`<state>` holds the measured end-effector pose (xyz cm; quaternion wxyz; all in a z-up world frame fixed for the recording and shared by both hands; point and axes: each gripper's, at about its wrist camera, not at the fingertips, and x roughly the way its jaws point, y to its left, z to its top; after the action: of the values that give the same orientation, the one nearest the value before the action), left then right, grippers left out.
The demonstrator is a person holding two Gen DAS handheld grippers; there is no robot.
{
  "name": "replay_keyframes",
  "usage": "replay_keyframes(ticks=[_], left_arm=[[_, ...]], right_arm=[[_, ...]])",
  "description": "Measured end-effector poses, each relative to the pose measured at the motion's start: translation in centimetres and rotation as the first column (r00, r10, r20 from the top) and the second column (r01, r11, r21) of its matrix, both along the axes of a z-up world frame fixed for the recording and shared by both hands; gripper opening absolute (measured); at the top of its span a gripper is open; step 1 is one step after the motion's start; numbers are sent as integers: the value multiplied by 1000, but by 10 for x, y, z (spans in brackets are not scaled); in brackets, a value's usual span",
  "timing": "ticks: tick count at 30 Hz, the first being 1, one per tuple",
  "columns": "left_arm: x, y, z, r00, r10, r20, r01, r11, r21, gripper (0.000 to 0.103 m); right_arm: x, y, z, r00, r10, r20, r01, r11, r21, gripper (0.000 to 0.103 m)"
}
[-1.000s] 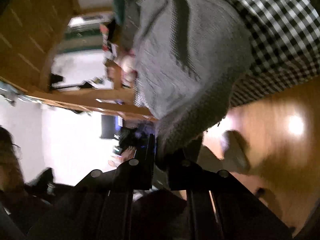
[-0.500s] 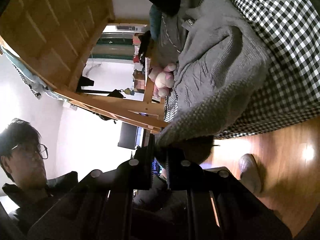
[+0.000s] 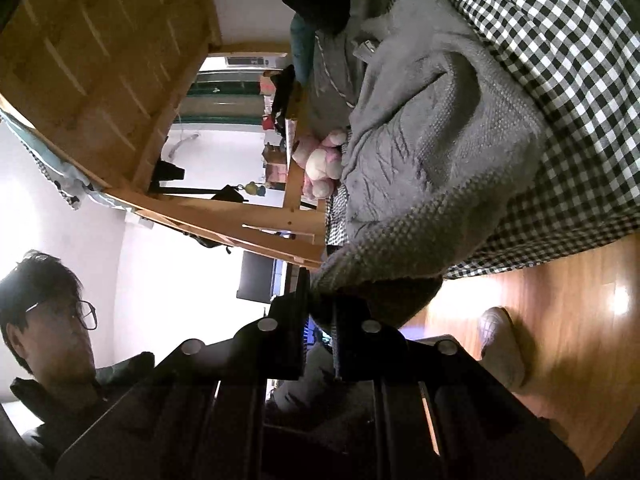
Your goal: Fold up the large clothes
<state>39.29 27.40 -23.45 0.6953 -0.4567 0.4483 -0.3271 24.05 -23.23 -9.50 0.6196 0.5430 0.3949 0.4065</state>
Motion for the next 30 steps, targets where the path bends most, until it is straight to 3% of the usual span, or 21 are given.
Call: replay_keyframes(ticks=[1, 3, 4, 7, 10, 12, 14, 16, 17, 18, 20, 23, 27, 30], left_arm=[[0, 1, 2, 1000, 2, -21, -1, 999, 41, 13], [-13, 13, 11, 996, 55, -65, -45, 989, 139, 81], [-18, 19, 15, 995, 88, -57, -75, 978, 193, 90], [-28, 31, 24, 989, 145, -1, -136, 932, 338, 95], [-13, 19, 6, 994, 95, -55, -75, 954, 289, 95], [-3, 5, 5, 996, 70, -51, -50, 948, 316, 95], [3, -9, 10, 998, 51, -39, -37, 954, 298, 95], [8, -13, 16, 999, 34, -20, -28, 966, 258, 85], [10, -16, 18, 1000, 19, -17, -14, 966, 257, 56], [12, -18, 17, 999, 12, -33, -2, 961, 275, 35], [15, -19, 19, 997, 25, -72, -1, 947, 320, 25], [9, -12, 30, 997, 29, -74, -6, 959, 285, 11], [-8, 19, 43, 996, 38, -78, -27, 990, 136, 9], [-3, 15, 42, 996, 40, -79, -38, 999, 24, 7]], right_arm=[[1, 0, 0, 1000, 0, 0, 0, 1000, 1, 11], [1, -1, 1, 1000, 1, 3, -1, 1000, -3, 11], [1, -1, 2, 1000, 2, 7, -2, 1000, -1, 11], [3, -1, 4, 1000, 8, 9, -8, 1000, -2, 11], [5, 3, 3, 1000, 20, 4, -20, 1000, -8, 11], [5, 5, 4, 1000, 15, -3, -15, 1000, -8, 11], [5, 6, 5, 1000, 10, -2, -10, 1000, -6, 11], [4, 5, 4, 1000, 7, -5, -7, 1000, -5, 11], [3, 5, 4, 1000, 5, -9, -6, 1000, -5, 11], [3, 5, 3, 1000, 5, -13, -6, 1000, -10, 11], [4, 5, 2, 1000, 6, -20, -6, 1000, -19, 12], [5, 4, 2, 1000, 0, -21, 0, 1000, -15, 12], [5, 0, 1, 1000, -11, -19, 11, 1000, -13, 12], [5, -6, -3, 999, -21, -26, 21, 1000, -9, 12]])
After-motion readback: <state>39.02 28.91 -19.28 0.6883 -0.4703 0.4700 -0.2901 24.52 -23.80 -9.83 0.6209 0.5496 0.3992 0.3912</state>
